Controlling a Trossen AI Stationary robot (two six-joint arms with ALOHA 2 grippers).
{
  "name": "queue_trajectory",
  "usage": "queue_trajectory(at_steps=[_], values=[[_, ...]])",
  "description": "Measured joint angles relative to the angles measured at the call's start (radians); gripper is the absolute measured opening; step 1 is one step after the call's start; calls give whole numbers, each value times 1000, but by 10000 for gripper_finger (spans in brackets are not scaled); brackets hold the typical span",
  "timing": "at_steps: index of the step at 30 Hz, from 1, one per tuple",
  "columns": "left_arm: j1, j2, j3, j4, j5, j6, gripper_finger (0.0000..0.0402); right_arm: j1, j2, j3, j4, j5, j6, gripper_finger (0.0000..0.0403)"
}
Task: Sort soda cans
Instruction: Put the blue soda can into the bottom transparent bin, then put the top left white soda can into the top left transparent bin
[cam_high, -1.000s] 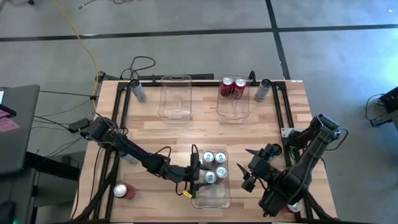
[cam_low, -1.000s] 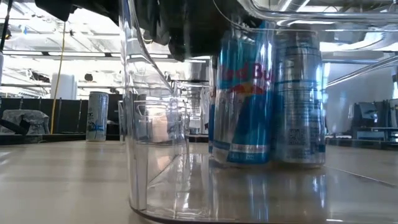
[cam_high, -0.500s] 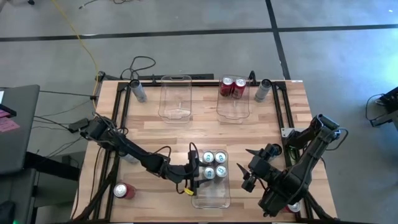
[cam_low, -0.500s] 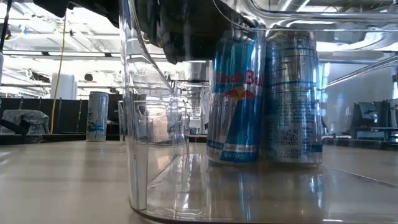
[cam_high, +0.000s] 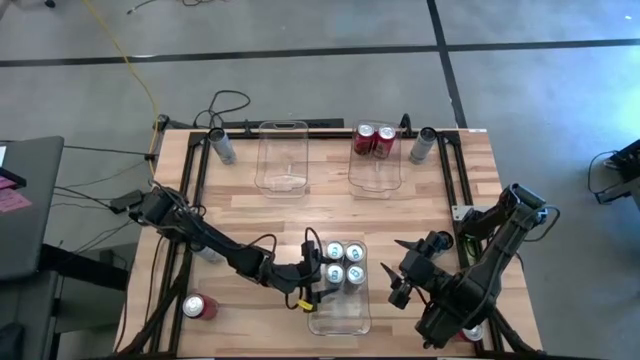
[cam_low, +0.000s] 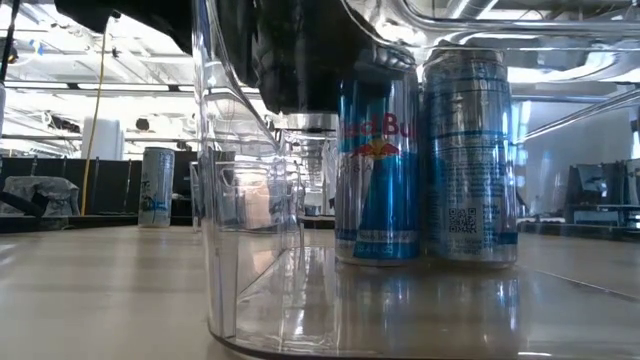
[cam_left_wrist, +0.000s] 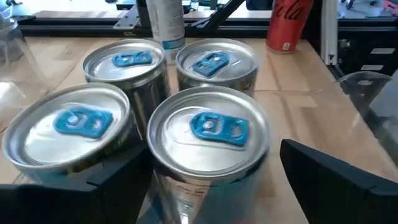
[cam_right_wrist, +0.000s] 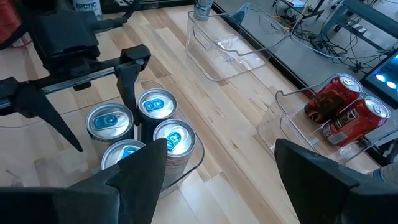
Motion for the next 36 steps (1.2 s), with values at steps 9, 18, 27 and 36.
queue_trajectory(at_steps=[9,18,27,36], values=[[-86,-148,0,-138,-37,9,340,0,0,0,0,27,0,315],[-219,-466,-109,-309,-298,17,341,-30,0,0,4,53,34,315],[-332,-840,-357,-495,-462,-253,341,-109,0,0,12,53,30,315],[-343,-1043,-560,-512,-628,-396,341,-196,2,0,39,54,16,315]])
